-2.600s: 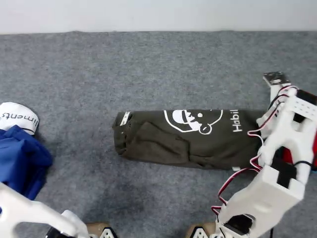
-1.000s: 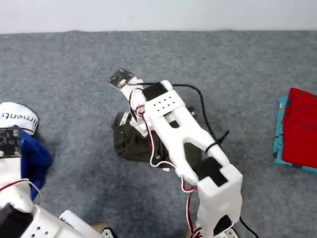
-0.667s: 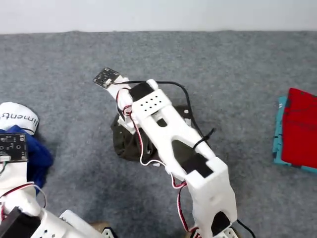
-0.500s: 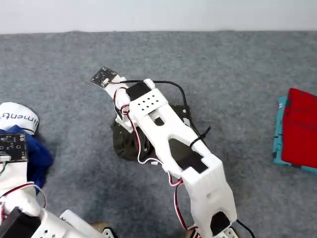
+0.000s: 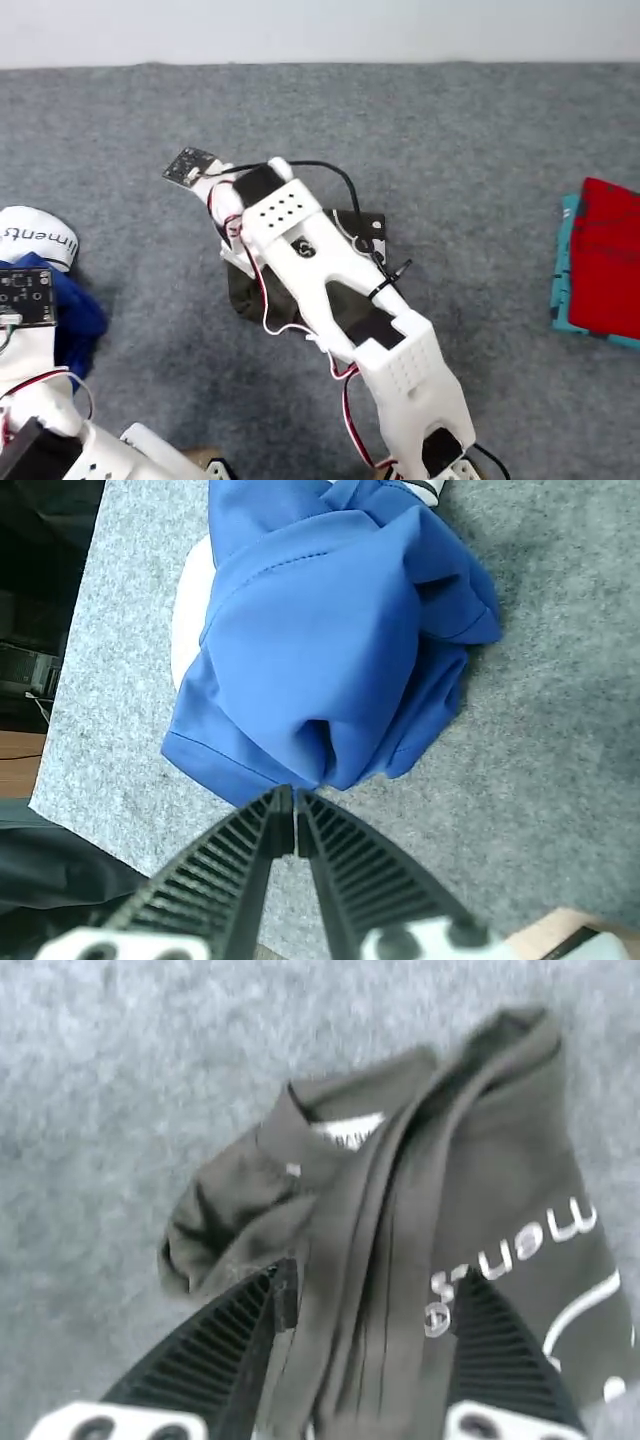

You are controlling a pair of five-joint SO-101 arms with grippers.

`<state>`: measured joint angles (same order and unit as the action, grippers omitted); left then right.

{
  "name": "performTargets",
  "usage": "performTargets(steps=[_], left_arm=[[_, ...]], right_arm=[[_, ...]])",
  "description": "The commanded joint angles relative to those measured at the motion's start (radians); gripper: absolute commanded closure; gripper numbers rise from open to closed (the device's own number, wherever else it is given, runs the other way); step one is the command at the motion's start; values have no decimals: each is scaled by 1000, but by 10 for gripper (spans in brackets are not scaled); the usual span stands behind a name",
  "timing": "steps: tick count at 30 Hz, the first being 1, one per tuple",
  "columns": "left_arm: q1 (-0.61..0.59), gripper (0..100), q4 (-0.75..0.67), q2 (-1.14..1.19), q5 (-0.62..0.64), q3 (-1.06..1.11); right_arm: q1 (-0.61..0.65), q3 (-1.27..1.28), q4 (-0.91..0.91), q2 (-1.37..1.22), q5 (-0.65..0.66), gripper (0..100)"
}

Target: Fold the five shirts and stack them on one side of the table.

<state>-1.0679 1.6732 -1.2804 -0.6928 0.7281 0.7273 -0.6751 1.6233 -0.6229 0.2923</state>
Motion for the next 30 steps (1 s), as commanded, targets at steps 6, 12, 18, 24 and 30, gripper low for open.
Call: performTargets(steps=[6, 12, 18, 24, 30], left_arm=[[2, 984, -14, -3, 11, -4], [0, 984, -14, -3, 11, -4], [0, 984, -14, -3, 12, -4], [-2, 984, -12, -3, 12, -4], [-2, 984, -12, -3, 12, -4]], right_arm=[[-179, -109, 173, 71, -3, 995], [-332, -89, 174, 70, -3, 988], [-375, 101, 171, 61, -2, 989], [-176, 180, 170, 59, -9, 989], [111, 83, 168, 68, -11, 989]])
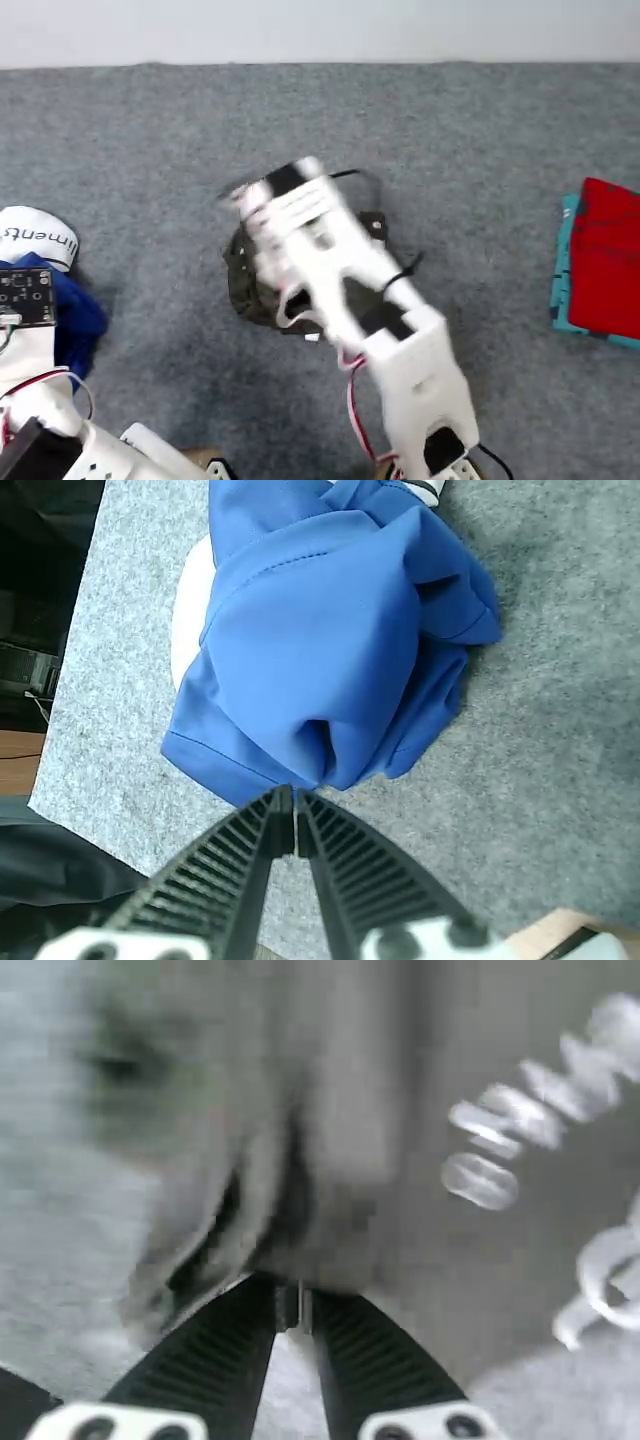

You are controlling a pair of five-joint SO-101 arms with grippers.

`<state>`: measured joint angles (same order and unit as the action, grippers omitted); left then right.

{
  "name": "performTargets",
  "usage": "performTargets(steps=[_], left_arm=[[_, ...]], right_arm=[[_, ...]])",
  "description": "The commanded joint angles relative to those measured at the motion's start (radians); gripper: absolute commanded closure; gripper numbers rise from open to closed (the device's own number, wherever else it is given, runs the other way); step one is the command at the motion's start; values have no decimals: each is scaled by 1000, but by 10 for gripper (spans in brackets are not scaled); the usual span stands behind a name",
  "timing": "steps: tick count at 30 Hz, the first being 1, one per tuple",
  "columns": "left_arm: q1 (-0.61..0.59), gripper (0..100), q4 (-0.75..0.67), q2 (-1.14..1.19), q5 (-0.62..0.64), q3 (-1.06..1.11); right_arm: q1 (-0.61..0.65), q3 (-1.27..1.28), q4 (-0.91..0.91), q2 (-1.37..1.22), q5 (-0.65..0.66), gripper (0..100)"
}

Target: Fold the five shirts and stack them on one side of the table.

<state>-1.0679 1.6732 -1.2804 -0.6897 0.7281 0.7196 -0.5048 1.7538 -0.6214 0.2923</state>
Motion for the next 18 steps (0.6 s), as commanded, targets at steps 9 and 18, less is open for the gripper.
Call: performTargets(steps=[9, 18], left_arm=[[-5, 984, -12, -5, 9, -4], [-5, 984, -12, -5, 9, -2]], right_arm=[[91, -245, 44, 105, -11, 989], [-125, -166, 41, 165, -5, 989]])
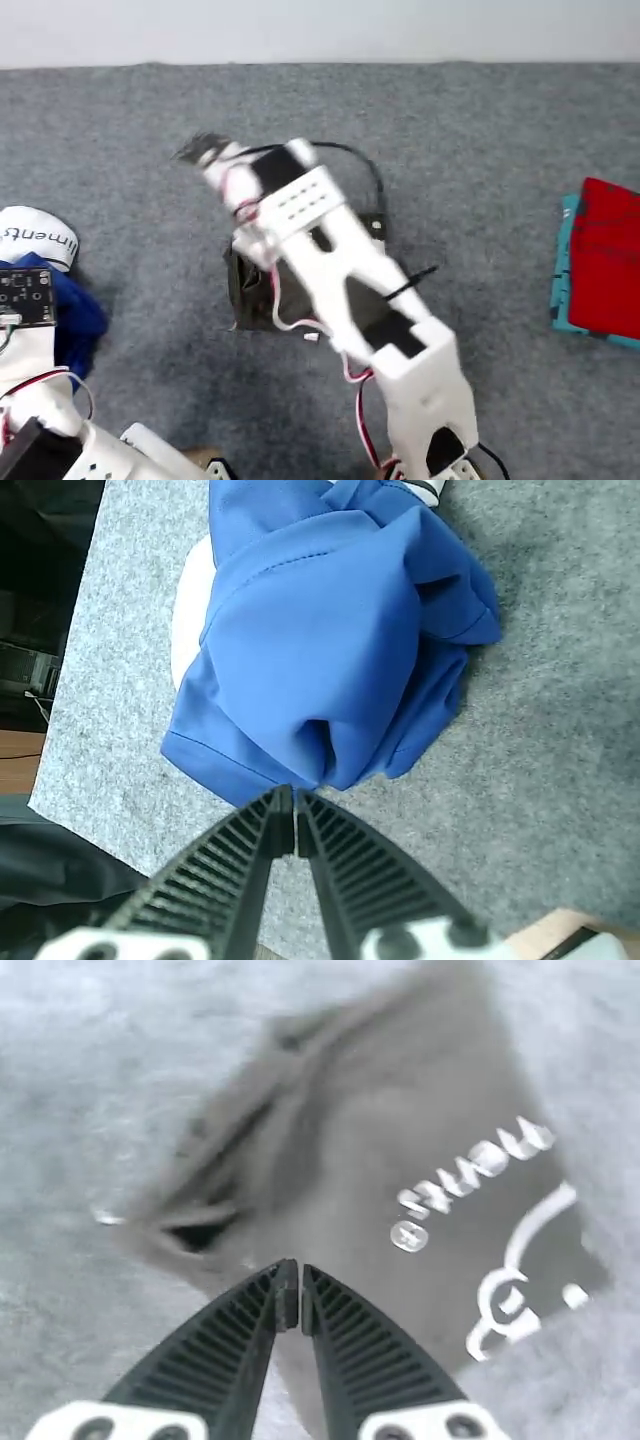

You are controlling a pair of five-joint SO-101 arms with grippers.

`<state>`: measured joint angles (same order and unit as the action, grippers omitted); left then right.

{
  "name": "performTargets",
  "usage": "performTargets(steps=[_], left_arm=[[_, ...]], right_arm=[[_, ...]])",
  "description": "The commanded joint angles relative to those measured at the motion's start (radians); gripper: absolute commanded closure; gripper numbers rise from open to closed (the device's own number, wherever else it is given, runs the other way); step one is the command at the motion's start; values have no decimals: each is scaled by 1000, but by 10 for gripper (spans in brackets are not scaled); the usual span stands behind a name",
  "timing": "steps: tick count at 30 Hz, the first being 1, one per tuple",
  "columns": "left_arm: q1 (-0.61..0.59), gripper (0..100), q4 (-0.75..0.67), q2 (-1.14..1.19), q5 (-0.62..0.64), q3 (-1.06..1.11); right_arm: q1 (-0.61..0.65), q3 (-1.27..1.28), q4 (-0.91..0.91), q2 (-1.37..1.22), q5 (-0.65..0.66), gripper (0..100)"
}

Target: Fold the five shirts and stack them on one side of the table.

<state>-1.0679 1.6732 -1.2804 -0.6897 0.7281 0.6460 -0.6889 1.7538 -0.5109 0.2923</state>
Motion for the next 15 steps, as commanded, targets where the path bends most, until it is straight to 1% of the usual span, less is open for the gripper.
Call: performTargets(steps=[1, 3, 5, 9, 12, 15], left_arm=[[-5, 984, -12, -5, 9, -2], [-5, 984, -12, -5, 9, -2], [-8, 984, -11, -5, 11, -4], [-71, 984, -11, -5, 11, -4], [-112, 984, -12, -5, 9, -4], [-126, 984, -12, -5, 9, -4]], right_arm=[[-53, 31, 39, 41, -5, 989], [-36, 40, 30, -4, -6, 989], [10, 38, 7, -62, -11, 989], [160, 37, -51, -165, -11, 989], [271, 35, -62, -185, -11, 989], [308, 34, -54, -173, -11, 989]])
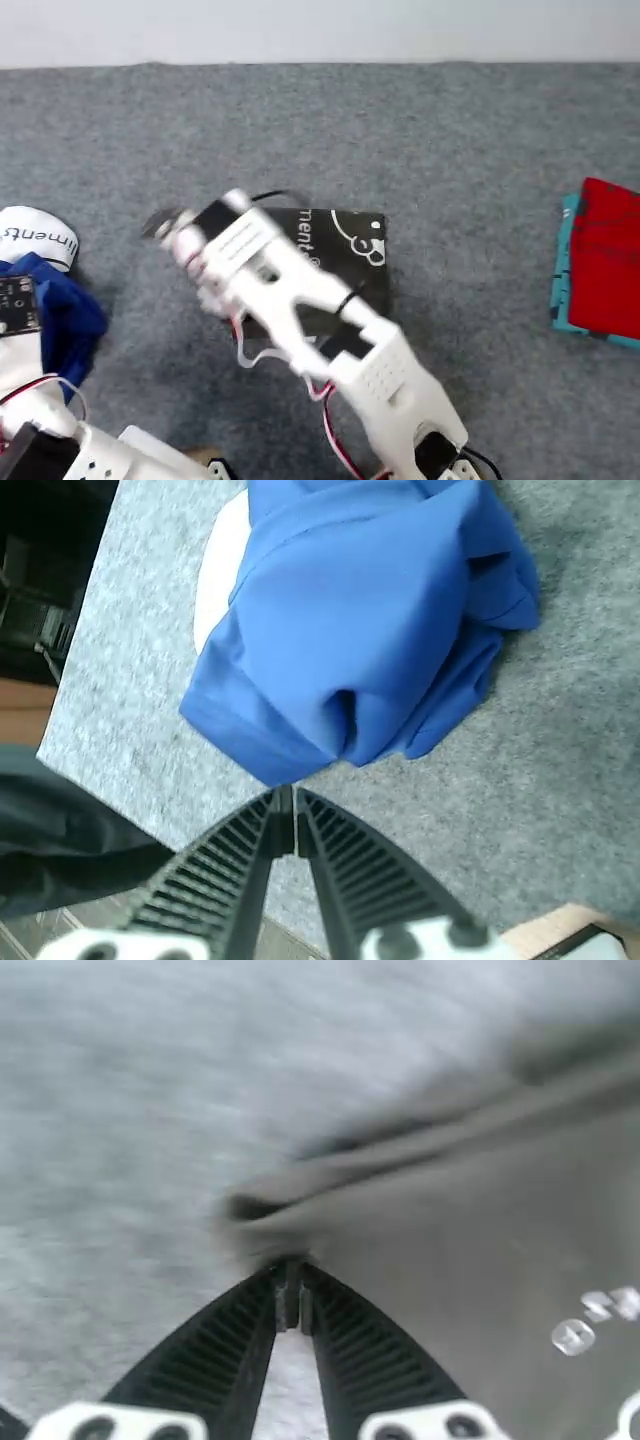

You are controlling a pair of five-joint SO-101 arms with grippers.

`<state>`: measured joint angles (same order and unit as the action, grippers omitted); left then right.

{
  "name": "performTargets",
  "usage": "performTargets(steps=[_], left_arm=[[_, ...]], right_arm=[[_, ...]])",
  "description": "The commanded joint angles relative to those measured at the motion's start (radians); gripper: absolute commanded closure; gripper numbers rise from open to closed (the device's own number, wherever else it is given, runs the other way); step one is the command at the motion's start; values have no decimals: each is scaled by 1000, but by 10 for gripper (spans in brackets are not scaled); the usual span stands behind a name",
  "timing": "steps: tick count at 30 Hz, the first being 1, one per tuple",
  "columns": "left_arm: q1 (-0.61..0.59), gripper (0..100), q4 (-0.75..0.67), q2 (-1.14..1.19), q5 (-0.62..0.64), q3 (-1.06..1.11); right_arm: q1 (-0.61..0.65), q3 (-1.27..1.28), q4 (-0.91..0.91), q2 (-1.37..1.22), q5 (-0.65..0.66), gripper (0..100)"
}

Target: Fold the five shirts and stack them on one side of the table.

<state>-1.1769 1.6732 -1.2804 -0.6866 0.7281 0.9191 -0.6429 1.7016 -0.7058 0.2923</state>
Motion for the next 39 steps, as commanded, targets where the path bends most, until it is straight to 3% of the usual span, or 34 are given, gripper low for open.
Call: performTargets(steps=[1, 4, 12, 23, 30, 34, 39], left_arm=[[-15, 984, -12, -5, 6, -4], [-9, 984, -12, -5, 6, -4], [-9, 984, -8, -5, 8, -4], [-14, 984, -6, -5, 8, -4], [-8, 984, -12, -5, 8, 13], [-12, 984, -28, -5, 8, 47], [-14, 984, -26, -5, 8, 47]], right_arm=[[33, -25, 18, 35, -8, 989], [-15, -75, 97, 87, -3, 989], [-220, -20, 96, 355, -3, 989], [-427, 468, 81, 489, -3, 989], [-475, 763, -114, 386, -2, 989], [-466, 729, -99, 403, -3, 989], [-470, 511, 38, 510, -3, 989]])
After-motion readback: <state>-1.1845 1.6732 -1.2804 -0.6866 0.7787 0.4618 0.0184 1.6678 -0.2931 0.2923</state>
